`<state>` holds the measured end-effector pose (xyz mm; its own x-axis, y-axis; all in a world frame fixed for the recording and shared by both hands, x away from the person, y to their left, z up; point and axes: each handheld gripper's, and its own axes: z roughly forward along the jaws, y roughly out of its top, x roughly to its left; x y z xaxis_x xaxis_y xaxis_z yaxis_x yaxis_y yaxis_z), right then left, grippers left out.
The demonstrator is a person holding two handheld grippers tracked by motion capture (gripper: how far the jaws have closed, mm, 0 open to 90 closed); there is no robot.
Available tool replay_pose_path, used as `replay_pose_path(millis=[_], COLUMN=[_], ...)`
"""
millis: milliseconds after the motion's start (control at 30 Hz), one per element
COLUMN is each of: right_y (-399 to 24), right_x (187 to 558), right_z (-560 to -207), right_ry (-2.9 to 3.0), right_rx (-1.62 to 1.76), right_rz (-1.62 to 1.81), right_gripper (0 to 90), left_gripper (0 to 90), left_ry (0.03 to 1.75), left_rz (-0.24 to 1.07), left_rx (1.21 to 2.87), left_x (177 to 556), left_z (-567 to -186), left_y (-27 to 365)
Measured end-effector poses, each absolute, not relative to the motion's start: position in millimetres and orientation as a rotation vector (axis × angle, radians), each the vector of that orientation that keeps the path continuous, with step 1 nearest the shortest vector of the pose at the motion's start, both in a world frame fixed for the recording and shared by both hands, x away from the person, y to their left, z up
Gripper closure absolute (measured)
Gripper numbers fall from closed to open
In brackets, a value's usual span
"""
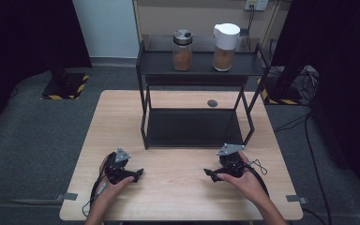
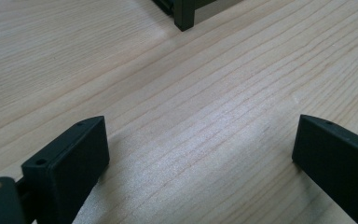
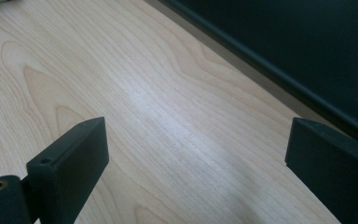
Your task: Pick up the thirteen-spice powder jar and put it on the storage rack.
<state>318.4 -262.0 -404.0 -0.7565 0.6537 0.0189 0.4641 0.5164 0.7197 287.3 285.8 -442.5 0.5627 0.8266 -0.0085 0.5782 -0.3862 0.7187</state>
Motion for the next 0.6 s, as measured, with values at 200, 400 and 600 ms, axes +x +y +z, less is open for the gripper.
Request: replay_pose_path(millis=[200,400,600], right_y=[-262.9,-262.1,-263.0], right_x=[314.0,310.1,307.5], right_z=[-416.5,-424.3,-431.2], right_ry=[2.492,2.515,2.517], right_rx=[0.937,0.905,0.907], right_rz=[1.099,1.095,1.113], right_gripper=[7.0,6.5,5.9], left_gripper=[2.4,2.4,2.4], left_ry=[1.12,1.12,1.12], left_rz=[0.465,0.466,0.466], left_rx=[2.11,2.109,2.11], left_x=[287.3,287.2,287.2], left_z=[-442.4,-442.5,-442.4], left_y=[285.8,285.7,285.7])
